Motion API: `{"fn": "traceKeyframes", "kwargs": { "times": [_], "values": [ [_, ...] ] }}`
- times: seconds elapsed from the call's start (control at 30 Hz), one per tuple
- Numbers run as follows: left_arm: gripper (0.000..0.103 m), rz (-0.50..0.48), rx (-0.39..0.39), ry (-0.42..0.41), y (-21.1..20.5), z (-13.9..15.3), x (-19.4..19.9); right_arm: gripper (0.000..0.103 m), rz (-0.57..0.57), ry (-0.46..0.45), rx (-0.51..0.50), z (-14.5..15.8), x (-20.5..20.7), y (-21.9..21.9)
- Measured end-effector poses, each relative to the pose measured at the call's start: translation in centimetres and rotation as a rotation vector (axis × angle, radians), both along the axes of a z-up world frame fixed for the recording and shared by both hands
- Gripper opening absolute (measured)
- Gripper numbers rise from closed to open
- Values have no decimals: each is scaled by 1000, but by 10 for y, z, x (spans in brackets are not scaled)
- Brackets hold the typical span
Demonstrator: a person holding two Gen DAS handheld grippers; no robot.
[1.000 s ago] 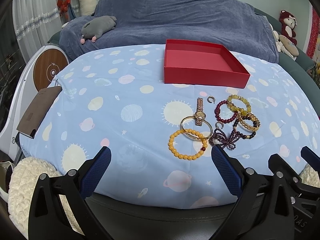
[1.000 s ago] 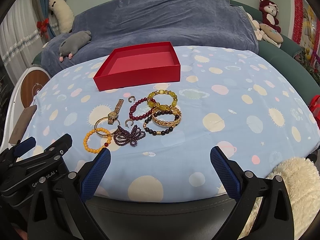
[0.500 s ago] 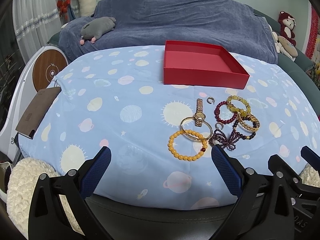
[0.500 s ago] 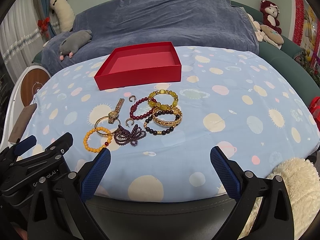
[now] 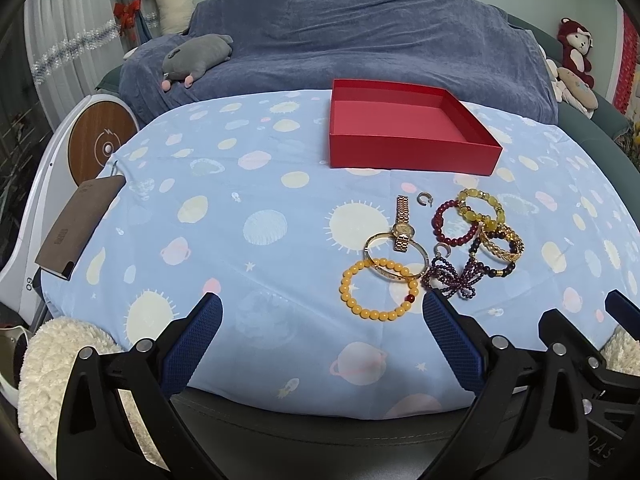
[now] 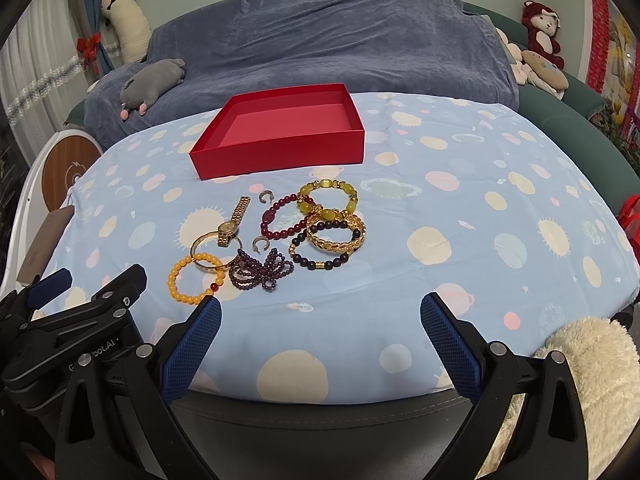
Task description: Organize jewelry
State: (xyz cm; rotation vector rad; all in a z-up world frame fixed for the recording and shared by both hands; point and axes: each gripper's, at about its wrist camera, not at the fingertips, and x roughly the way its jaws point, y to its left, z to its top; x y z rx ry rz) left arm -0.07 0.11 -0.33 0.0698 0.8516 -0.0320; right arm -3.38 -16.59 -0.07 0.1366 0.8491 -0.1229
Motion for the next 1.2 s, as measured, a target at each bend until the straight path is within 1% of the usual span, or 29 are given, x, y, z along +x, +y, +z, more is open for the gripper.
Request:
{"fn": "traceKeyframes", "kwargs": {
  "times": [1.2],
  "values": [
    [96,-1,-3,17,1,-5,0,96,4,2,-2,-1,0,2]
  ]
}}
